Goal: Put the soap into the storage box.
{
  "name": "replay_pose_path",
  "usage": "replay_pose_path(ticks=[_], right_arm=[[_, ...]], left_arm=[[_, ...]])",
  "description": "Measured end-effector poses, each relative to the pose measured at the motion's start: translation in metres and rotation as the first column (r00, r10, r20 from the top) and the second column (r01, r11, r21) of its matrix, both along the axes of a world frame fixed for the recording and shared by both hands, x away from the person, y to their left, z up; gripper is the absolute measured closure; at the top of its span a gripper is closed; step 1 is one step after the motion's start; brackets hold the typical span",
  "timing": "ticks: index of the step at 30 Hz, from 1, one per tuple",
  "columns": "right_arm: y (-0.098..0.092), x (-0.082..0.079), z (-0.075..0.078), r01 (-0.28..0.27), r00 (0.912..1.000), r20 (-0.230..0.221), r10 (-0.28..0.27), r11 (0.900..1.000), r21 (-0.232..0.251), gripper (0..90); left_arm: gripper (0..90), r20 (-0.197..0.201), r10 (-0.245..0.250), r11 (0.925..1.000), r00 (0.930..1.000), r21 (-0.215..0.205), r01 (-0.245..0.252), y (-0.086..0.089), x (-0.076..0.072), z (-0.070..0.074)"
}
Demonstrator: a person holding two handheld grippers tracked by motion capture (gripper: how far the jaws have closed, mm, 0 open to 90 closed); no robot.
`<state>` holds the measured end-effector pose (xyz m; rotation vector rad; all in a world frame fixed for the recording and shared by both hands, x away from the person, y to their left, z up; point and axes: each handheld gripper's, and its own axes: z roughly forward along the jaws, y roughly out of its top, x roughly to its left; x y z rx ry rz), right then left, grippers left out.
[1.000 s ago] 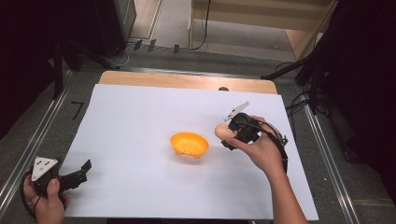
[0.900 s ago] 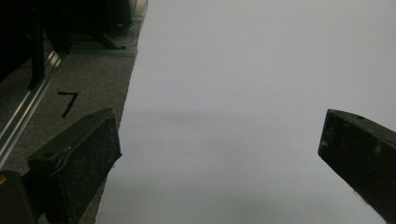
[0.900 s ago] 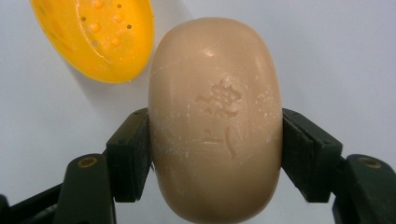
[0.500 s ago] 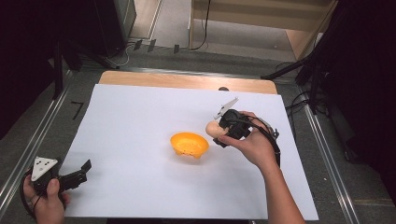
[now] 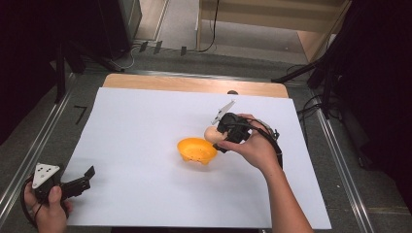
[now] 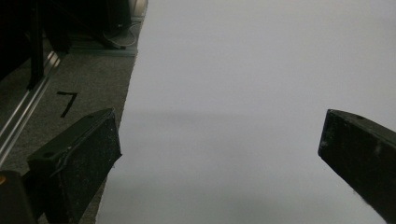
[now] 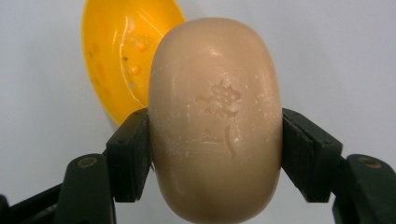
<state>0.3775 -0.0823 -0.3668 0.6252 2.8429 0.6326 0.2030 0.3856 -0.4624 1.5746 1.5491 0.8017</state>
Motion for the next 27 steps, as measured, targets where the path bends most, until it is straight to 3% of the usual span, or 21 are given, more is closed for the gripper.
replay_pose_path(ticks=[13, 20, 27], right_arm=[[0.033, -0.001, -0.007, -0.104, 0.9946, -0.005, 0.104, 0.994, -0.022, 32.9], [0.051, 0.001, -0.015, -0.152, 0.9880, -0.032, 0.151, 0.988, -0.021, 32.9], [0.059, 0.003, -0.022, -0.155, 0.9853, -0.078, 0.152, 0.987, -0.036, 32.8]], left_arm=[[0.0, -0.001, -0.002, 1.0000, 1.0000, 0.000, 0.002, 0.000, 0.000, 0.000], [0.0, -0.002, -0.002, 1.0000, 1.0000, -0.002, 0.002, 0.000, 0.000, 0.000], [0.0, -0.002, -0.001, 1.0000, 1.0000, -0.005, 0.001, 0.000, 0.001, 0.000]])
